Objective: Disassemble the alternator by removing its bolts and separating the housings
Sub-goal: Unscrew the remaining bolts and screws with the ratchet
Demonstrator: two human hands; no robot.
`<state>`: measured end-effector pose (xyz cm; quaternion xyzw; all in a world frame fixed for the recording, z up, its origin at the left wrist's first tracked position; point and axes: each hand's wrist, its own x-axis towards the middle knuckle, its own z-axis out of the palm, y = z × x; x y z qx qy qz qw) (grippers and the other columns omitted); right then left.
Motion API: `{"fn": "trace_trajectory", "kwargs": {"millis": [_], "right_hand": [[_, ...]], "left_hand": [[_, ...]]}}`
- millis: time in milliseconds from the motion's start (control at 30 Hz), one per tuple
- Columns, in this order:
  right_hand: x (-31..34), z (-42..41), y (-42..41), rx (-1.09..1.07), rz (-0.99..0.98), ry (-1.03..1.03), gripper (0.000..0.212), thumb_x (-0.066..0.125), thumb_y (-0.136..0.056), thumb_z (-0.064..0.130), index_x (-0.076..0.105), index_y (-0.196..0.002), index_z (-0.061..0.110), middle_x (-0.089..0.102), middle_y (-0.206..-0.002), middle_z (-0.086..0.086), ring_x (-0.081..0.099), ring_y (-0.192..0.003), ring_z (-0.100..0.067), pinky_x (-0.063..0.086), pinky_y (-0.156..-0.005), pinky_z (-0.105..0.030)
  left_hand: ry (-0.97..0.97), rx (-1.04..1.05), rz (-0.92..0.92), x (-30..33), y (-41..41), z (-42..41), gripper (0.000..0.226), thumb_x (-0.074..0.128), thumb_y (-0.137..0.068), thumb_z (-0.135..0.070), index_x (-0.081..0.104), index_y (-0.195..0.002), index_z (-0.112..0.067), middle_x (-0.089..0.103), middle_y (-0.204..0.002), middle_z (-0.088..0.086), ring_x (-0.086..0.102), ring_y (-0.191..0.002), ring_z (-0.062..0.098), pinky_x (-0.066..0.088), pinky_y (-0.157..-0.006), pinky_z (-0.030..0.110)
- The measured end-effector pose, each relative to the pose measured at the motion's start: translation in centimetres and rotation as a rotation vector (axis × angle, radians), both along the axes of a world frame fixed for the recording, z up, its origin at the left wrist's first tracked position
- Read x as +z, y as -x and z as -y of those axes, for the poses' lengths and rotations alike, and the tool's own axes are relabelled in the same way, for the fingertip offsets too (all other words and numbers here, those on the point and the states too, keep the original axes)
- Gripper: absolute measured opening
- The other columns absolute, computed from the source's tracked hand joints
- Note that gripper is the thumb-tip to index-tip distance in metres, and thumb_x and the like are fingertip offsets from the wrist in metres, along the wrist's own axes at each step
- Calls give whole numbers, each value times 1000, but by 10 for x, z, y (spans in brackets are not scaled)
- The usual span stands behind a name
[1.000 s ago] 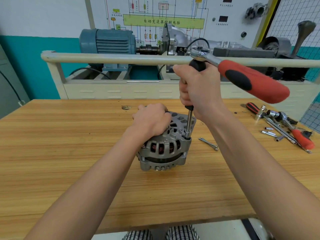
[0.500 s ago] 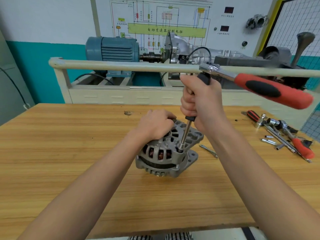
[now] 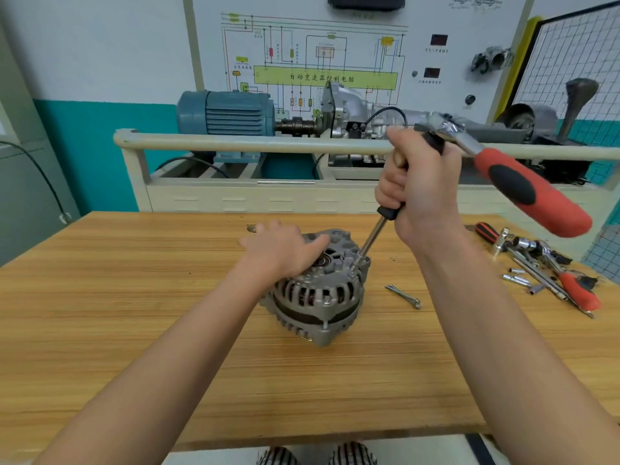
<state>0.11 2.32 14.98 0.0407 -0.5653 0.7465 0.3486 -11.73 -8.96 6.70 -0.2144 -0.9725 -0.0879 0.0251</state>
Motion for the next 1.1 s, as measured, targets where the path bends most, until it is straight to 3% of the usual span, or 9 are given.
{"fn": "trace_trajectory", "kwargs": {"millis": [133, 267, 433, 533, 600, 767, 867, 967, 1100], "right_hand": [[-10, 8, 1, 31, 61, -6, 61, 48, -96, 12, 37, -37, 25, 25, -37, 10, 17, -32, -7, 16, -37, -15], [-15, 11, 0, 7, 114, -24, 67, 44, -99, 12, 33, -34, 26, 22, -35, 11, 14, -31, -6, 13, -36, -15], [-16, 2, 1, -138, 211, -17, 47, 44, -101, 20, 29, -56, 16, 27, -33, 14, 22, -27, -2, 23, -33, -15], [-18, -7, 9, -165, 155, 55, 41, 46, -97, 11, 20, -66, 18, 24, -44, 1, 18, -31, -7, 17, -35, -17], [-19, -12, 14, -189, 134, 42, 37, 47, -94, 6, 23, -69, 20, 18, -55, -3, 15, -33, -8, 14, -36, -18], [-22, -16, 19, -63, 180, 179, 42, 38, -99, 13, 25, -60, 21, 25, -34, 6, 18, -25, -7, 16, -30, -13], [-20, -17, 18, -64, 205, 139, 48, 38, -100, 15, 27, -54, 20, 24, -32, 8, 17, -25, -6, 15, -31, -12], [-16, -12, 13, -117, 227, 46, 69, 44, -98, 17, 30, -31, 26, 21, -33, 11, 14, -29, -5, 11, -36, -16], [-14, -5, 8, -163, 187, 38, 70, 48, -95, 15, 31, -28, 23, 22, -36, 12, 13, -34, -7, 11, -39, -20]], "left_hand": [[0, 135, 3, -5, -10, 2, 108, 12, -77, -87, 36, -144, -5, 38, -145, 22, 37, -131, 40, 29, -102, 59], [-60, 27, -20, -7, -11, -3, 88, 18, -89, -75, 43, -137, -4, 45, -140, 21, 43, -126, 38, 34, -102, 57], [-156, -18, 52, -15, -11, -6, 79, 19, -95, -65, 36, -140, -2, 40, -139, 29, 40, -126, 42, 38, -100, 49], [-156, -82, 35, -16, -7, -4, 76, 17, -95, -64, 39, -138, -5, 44, -136, 29, 44, -122, 41, 40, -96, 47], [-154, -123, 28, -17, -2, -2, 75, 16, -95, -65, 42, -136, -8, 49, -132, 26, 49, -117, 40, 41, -92, 46], [-148, -168, 23, -18, 6, -2, 73, 16, -93, -67, 46, -132, -12, 54, -126, 22, 53, -108, 37, 40, -83, 43], [-155, -182, 23, -18, 8, -2, 73, 17, -93, -67, 46, -132, -12, 54, -125, 21, 53, -108, 37, 41, -84, 43], [-157, -204, 31, -17, 7, 0, 72, 17, -94, -66, 48, -131, -12, 55, -122, 20, 54, -106, 35, 44, -88, 44], [-170, -242, 45, -15, 7, 2, 69, 18, -95, -65, 50, -126, -12, 57, -116, 18, 54, -101, 32, 46, -89, 45]]}}
